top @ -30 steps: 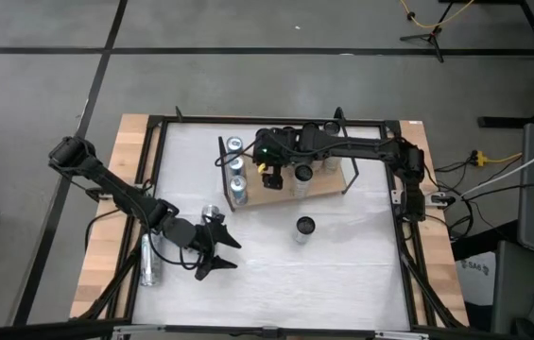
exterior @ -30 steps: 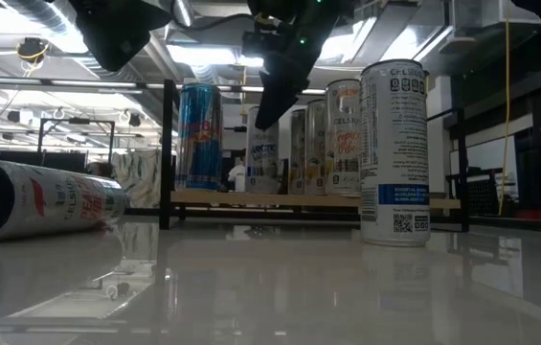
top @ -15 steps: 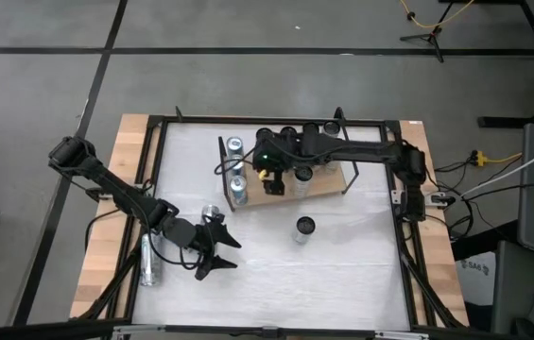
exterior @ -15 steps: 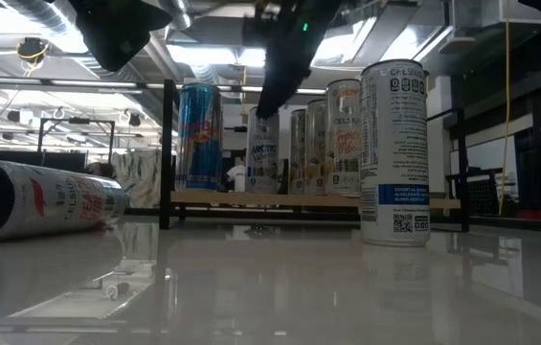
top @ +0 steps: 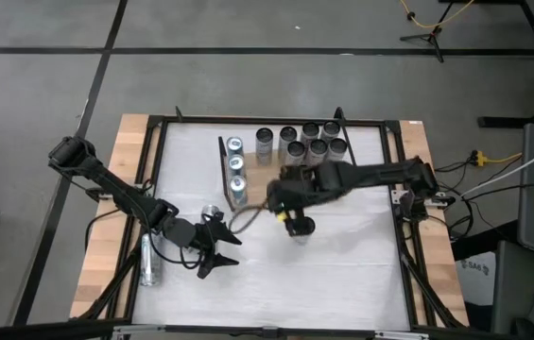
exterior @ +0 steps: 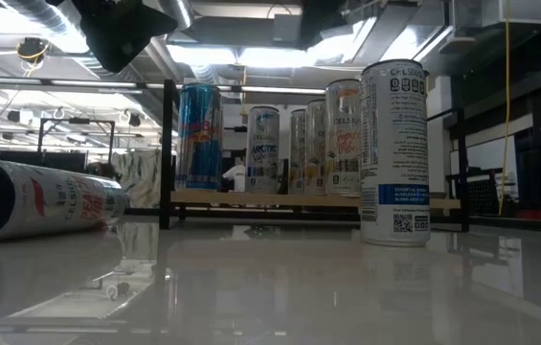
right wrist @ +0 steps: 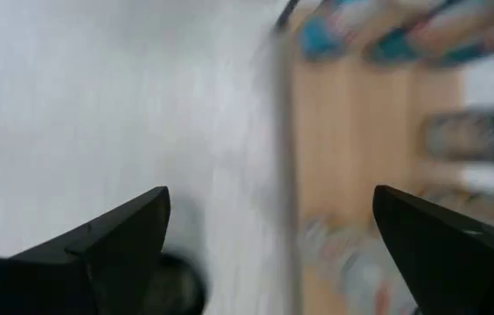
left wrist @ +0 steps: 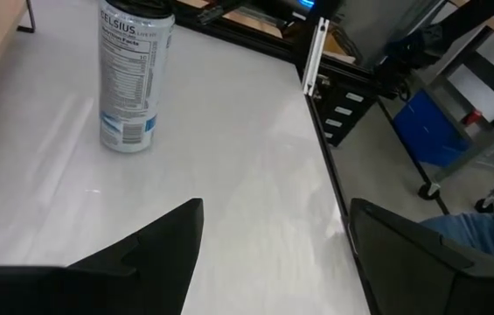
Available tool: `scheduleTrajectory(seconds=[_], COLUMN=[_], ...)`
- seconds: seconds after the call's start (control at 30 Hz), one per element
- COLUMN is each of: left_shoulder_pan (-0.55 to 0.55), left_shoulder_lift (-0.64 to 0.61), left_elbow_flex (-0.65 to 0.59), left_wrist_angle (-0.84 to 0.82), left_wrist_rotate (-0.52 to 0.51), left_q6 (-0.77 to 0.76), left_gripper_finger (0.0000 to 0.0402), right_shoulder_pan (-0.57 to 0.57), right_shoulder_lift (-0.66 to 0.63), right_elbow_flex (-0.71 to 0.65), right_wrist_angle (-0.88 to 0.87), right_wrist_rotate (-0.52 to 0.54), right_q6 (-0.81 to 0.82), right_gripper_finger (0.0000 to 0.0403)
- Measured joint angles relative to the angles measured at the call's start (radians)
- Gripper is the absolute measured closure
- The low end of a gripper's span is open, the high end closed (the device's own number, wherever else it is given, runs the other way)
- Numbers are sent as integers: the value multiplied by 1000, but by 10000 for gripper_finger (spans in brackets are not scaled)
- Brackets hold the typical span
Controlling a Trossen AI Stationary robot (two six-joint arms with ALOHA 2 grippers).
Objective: Place canned beverage on shelf
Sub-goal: Put the white-blue soda can on the shelf aligned with the other white-blue soda can
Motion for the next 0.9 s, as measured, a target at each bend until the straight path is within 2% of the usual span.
scheduleTrajectory(seconds=[0.07, 0.3, 0.53, 0.9], left_shoulder_pan=[0, 0, 0, 0], left_shoulder_lift=[0, 0, 0, 0], left_elbow_flex=[0, 0, 0, 0], left_wrist_angle=[0, 1, 8, 8], left_wrist_rotate=[-1, -1, -2, -26], left_q6=[0, 0, 0, 0], left_gripper_finger=[120, 120, 120, 120], right_shoulder_pan=[35, 103, 72, 31], right_shoulder_lift=[-1, -24, -98, -265], right_elbow_flex=[-4, -111, -244, -363], right_wrist_angle=[-68, -103, -50, 62], right_wrist_rotate=[1, -1, 3, -19], right_q6=[41, 84, 116, 127], right_gripper_finger=[8, 8, 8, 8])
